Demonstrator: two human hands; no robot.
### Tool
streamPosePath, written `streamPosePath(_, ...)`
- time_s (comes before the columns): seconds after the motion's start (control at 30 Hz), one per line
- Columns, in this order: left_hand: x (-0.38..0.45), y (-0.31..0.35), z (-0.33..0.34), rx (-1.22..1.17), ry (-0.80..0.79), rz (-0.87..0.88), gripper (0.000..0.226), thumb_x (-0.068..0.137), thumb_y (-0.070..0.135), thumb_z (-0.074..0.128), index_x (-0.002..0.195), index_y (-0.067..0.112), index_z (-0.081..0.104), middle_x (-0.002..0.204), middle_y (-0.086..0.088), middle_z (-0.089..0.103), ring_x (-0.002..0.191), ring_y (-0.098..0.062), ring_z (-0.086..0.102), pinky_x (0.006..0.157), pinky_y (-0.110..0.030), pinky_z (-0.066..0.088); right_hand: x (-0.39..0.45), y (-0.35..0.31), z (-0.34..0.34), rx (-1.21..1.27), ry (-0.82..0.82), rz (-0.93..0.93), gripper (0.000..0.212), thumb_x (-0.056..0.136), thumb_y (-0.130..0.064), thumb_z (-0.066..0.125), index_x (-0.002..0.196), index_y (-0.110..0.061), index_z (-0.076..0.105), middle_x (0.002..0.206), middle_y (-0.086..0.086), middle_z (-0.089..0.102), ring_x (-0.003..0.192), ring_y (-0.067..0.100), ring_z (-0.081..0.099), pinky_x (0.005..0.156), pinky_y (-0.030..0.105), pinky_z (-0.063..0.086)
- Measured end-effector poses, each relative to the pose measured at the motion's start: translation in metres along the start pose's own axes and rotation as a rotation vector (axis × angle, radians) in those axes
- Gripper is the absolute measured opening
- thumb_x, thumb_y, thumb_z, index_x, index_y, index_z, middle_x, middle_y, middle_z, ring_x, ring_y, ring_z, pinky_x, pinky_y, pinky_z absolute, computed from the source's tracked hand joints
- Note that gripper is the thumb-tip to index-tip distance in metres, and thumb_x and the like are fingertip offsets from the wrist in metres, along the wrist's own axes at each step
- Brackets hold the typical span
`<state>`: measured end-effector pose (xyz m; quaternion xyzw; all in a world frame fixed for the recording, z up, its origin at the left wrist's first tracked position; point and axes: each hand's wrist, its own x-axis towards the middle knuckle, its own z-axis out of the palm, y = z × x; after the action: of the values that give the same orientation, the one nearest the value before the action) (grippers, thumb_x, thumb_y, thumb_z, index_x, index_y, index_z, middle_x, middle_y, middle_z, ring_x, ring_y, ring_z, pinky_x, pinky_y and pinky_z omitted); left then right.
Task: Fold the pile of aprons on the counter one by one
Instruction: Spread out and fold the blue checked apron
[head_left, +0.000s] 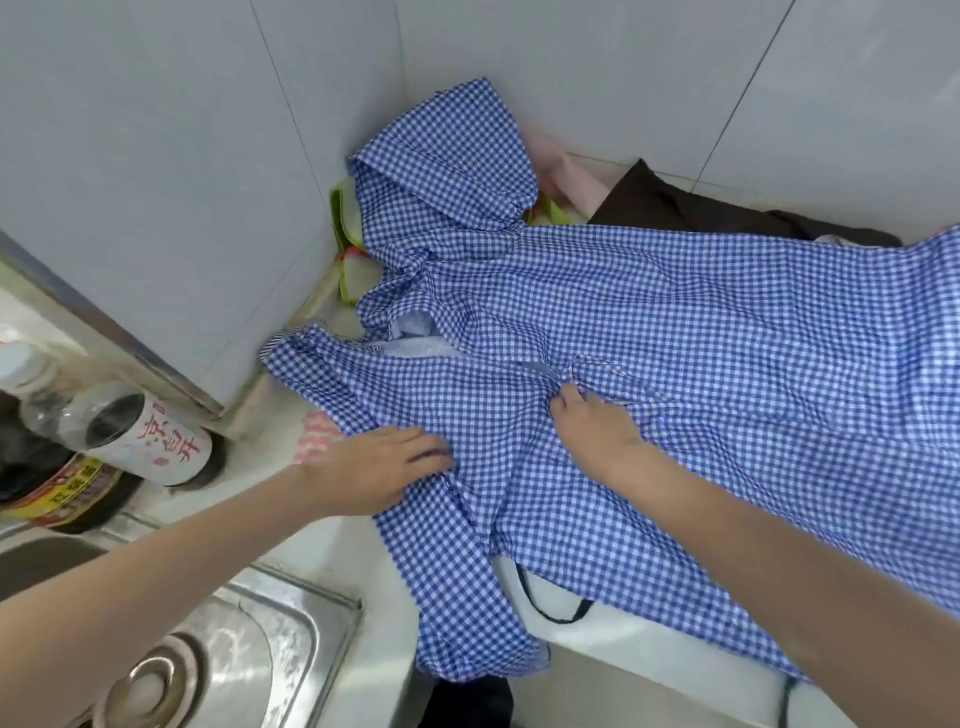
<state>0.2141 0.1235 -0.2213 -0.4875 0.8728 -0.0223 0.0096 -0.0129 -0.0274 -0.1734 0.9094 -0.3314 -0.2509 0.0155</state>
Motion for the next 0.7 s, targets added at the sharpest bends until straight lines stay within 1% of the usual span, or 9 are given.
streamPosePath(0.1,-0.016,0.003,0.002,0.091,0.008,-0.042,0.108,0.06,0.018,0.069,0.15,0.027,0.011,0.157,0.001,0.013,0.126,-0.024,0.037,0.1,-0.039,0.04,-0.023,-0.019,-0.002,0.2,0.27,-0.2,0.033,0.086,0.002,0.05,0.119,-0.001,0.048,0.12,0.014,0.044,0.108,0.03,0.048,0.077,0.038,0.046)
streamPosePath(0.13,-0.018,0.005,-0.003,0.112,0.014,-0.027,0.112,0.057,0.022,0.071,0.15,0.027,0.01,0.157,0.0,0.001,0.128,-0.026,0.036,0.102,-0.04,0.034,-0.03,-0.029,-0.001,0.268,0.333,-0.291,0.022,0.085,0.003,0.052,0.107,0.0,0.054,0.109,0.014,0.05,0.1,0.029,0.052,0.072,0.039,0.047)
streamPosePath(0.2,-0.022,0.019,-0.006,0.111,0.033,0.069,0.092,0.062,0.027,0.064,0.146,0.027,0.027,0.157,-0.002,-0.008,0.126,-0.026,0.037,0.102,-0.04,0.029,-0.048,-0.052,0.006,0.343,0.361,-0.406,0.007,0.084,0.0,0.055,0.09,-0.003,0.058,0.092,0.011,0.057,0.085,0.028,0.057,0.064,0.039,0.049)
streamPosePath(0.3,-0.03,0.036,0.006,0.129,-0.007,0.123,0.071,0.065,0.028,0.067,0.132,0.021,0.043,0.157,-0.002,0.013,0.123,-0.025,0.039,0.101,-0.039,0.028,-0.067,-0.08,0.02,0.382,0.063,-0.405,0.015,0.095,-0.009,0.041,0.1,-0.005,0.054,0.101,0.012,0.057,0.09,0.028,0.055,0.072,0.037,0.043)
streamPosePath(0.37,-0.026,0.046,0.013,0.142,-0.016,0.038,0.062,0.063,0.029,0.073,0.121,0.015,0.054,0.151,-0.007,0.028,0.12,-0.026,0.044,0.099,-0.038,0.029,-0.077,-0.087,0.03,0.439,0.018,-0.371,0.016,0.094,-0.011,0.041,0.104,-0.002,0.051,0.107,0.014,0.054,0.097,0.03,0.053,0.071,0.033,0.034)
streamPosePath(0.43,-0.016,0.055,0.01,0.142,-0.041,0.0,0.041,0.062,0.029,0.078,0.099,0.012,0.07,0.131,-0.009,0.056,0.113,-0.025,0.057,0.097,-0.036,0.031,-0.082,-0.086,0.036,0.501,0.012,-0.357,0.019,0.092,-0.016,0.046,0.105,-0.002,0.05,0.109,0.014,0.053,0.102,0.027,0.051,0.074,0.03,0.031)
streamPosePath(0.5,-0.006,0.059,0.0,0.068,-0.064,-0.022,0.02,0.076,0.029,0.061,0.081,0.014,0.073,0.105,-0.002,0.07,0.098,-0.019,0.067,0.094,-0.031,0.032,-0.085,-0.084,0.039,0.583,-0.061,-0.353,0.031,0.092,-0.027,0.054,0.111,-0.003,0.05,0.112,0.012,0.053,0.103,0.022,0.049,0.078,0.029,0.034)
streamPosePath(0.6,0.0,0.056,-0.028,-0.346,-0.106,-0.243,0.041,0.084,0.038,0.031,0.083,0.014,0.063,0.078,0.003,0.065,0.079,-0.021,0.063,0.091,-0.028,0.033,-0.093,-0.084,0.033,0.86,-0.14,-0.307,0.057,0.083,-0.043,0.067,0.124,-0.009,0.048,0.121,0.004,0.055,0.107,0.017,0.051,0.089,0.029,0.041)
streamPosePath(0.7,0.01,0.045,-0.072,-0.56,-0.194,-0.387,0.021,0.083,0.042,0.034,0.075,0.026,0.044,0.066,0.01,0.047,0.064,-0.013,0.048,0.067,-0.019,0.037,-0.099,-0.092,0.02,1.102,-0.04,-0.217,0.049,0.081,-0.036,0.072,0.121,-0.015,0.052,0.118,-0.001,0.06,0.1,0.009,0.052,0.084,0.026,0.04)
